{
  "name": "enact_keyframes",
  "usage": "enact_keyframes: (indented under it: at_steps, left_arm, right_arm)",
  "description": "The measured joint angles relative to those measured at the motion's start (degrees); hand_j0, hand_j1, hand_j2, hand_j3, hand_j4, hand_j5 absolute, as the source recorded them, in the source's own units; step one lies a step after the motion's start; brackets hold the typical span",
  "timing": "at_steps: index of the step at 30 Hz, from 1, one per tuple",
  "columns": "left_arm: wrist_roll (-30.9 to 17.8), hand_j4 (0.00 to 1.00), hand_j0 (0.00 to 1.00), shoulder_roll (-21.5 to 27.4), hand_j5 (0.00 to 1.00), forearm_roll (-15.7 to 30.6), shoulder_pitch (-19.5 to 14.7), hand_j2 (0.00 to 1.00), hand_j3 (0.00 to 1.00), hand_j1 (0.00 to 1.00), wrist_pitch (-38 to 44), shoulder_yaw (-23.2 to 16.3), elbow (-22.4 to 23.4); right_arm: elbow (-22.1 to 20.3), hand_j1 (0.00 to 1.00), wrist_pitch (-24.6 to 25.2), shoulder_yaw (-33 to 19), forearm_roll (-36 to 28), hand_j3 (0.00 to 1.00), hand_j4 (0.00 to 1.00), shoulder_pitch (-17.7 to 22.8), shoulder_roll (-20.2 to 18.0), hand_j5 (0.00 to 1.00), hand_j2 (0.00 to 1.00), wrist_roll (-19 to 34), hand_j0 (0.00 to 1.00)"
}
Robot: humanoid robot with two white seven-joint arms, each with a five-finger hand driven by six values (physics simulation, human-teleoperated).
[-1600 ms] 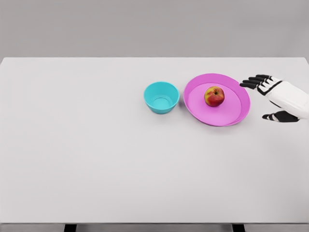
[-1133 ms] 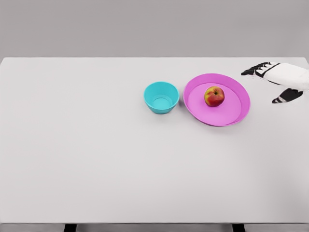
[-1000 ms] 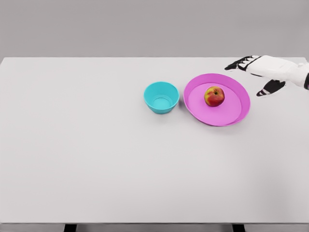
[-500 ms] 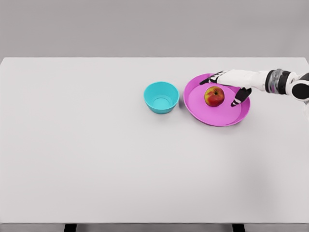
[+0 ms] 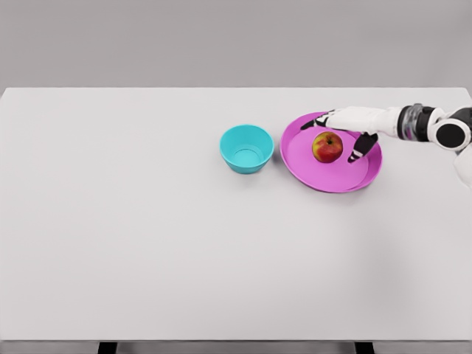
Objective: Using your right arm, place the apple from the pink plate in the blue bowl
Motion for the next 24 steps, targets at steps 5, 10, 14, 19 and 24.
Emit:
enact_keyframes:
  at_steps: [5, 10, 14, 19, 24]
  left_arm:
    - [0.0, 1.00, 1.00, 0.0, 1.00, 0.0, 0.0, 1.00, 1.00, 1.00, 0.0, 0.0, 0.0]
    - [0.0, 1.00, 1.00, 0.0, 1.00, 0.0, 0.0, 1.00, 1.00, 1.00, 0.0, 0.0, 0.0]
    - [0.0, 1.00, 1.00, 0.0, 1.00, 0.0, 0.0, 1.00, 1.00, 1.00, 0.0, 0.0, 0.0]
    - [0.0, 1.00, 1.00, 0.0, 1.00, 0.0, 0.0, 1.00, 1.00, 1.00, 0.0, 0.0, 0.0]
    - [0.0, 1.00, 1.00, 0.0, 1.00, 0.0, 0.0, 1.00, 1.00, 1.00, 0.0, 0.0, 0.0]
  right_arm:
    - [0.4, 0.71, 0.0, 0.9, 0.1, 0.71, 0.71, -0.1, 0.4, 0.71, 0.71, 0.0, 0.71]
    - [0.3, 0.48, 0.0, 1.0, 0.1, 0.48, 0.48, 0.0, 0.4, 0.48, 0.48, 0.0, 0.48]
    - [0.3, 0.43, 0.0, 1.0, 0.0, 0.43, 0.43, -0.1, 0.4, 0.43, 0.43, 0.0, 0.43]
    - [-0.1, 0.43, 0.0, 0.7, 0.0, 0.43, 0.43, -0.7, 0.4, 0.43, 0.43, 0.0, 0.43]
    - [-0.5, 0.43, 0.0, 0.3, -0.4, 0.43, 0.43, -2.6, 0.4, 0.43, 0.43, 0.0, 0.43]
